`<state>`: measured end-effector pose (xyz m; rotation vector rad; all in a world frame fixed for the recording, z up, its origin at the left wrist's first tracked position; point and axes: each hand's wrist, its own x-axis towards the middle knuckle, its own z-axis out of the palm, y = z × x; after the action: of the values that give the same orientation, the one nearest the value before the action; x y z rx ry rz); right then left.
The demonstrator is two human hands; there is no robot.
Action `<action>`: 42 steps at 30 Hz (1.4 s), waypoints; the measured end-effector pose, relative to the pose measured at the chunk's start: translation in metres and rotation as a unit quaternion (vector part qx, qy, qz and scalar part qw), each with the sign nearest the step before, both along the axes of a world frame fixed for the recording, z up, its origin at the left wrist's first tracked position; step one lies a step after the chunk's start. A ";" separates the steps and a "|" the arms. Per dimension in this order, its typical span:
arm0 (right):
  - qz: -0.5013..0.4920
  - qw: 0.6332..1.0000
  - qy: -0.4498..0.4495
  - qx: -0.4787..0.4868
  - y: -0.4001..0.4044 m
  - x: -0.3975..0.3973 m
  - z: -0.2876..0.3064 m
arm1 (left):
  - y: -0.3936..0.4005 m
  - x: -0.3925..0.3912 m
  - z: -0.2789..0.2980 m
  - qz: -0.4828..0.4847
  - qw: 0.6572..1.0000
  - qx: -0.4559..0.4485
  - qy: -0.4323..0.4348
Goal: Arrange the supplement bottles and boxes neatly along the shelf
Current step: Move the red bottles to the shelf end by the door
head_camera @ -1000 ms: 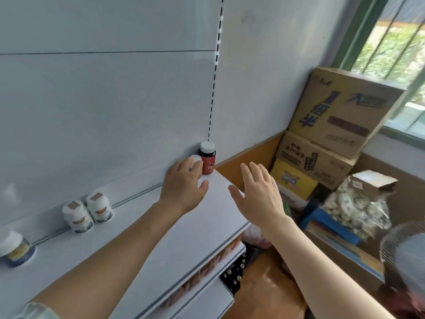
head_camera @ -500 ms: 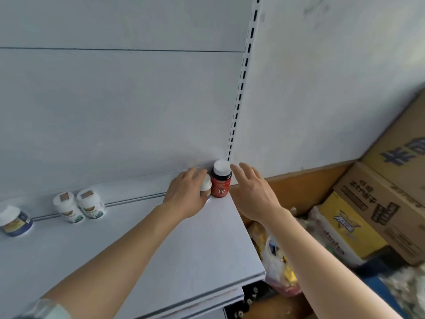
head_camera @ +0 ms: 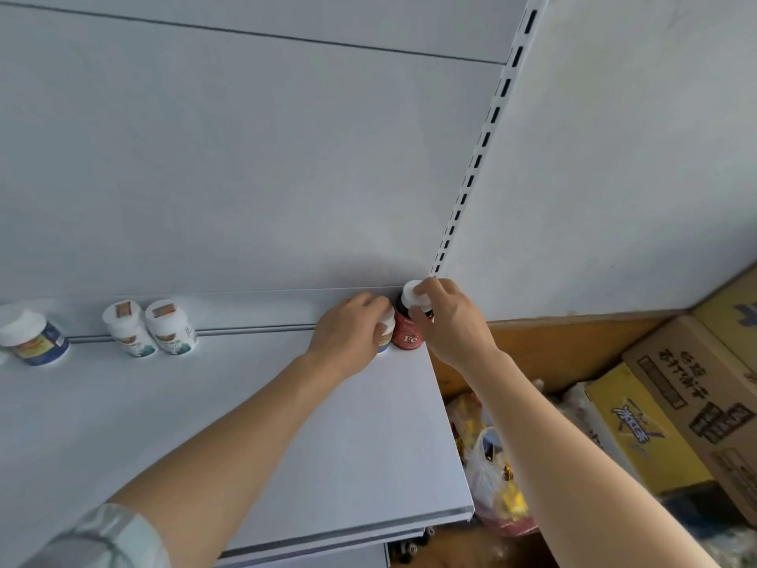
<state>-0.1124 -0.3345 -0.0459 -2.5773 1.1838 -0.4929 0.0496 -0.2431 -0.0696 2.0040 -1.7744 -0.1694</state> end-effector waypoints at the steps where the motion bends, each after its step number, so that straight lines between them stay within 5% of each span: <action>1: 0.008 1.000 -0.004 -0.006 0.000 -0.001 0.000 | 0.002 0.002 0.000 0.004 1.000 -0.003 0.018; 5: 0.049 0.996 -0.068 -0.023 -0.001 -0.009 0.018 | 0.020 0.013 0.017 0.058 0.989 -0.014 0.134; 11: 0.127 0.978 -0.162 0.034 0.017 -0.003 0.049 | 0.057 0.034 0.053 0.085 0.926 -0.034 0.367; 27: 0.259 0.937 -0.226 0.061 0.142 0.078 0.060 | 0.218 0.062 0.071 0.187 0.904 -0.093 0.373; 42: 0.309 0.931 -0.192 0.027 0.321 0.177 0.053 | 0.408 0.146 0.054 0.244 0.896 -0.100 0.356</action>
<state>0.0645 -0.0133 0.0067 -2.4621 0.2273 -0.7436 0.1955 0.1654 -0.0154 1.8326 -0.7778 -0.4662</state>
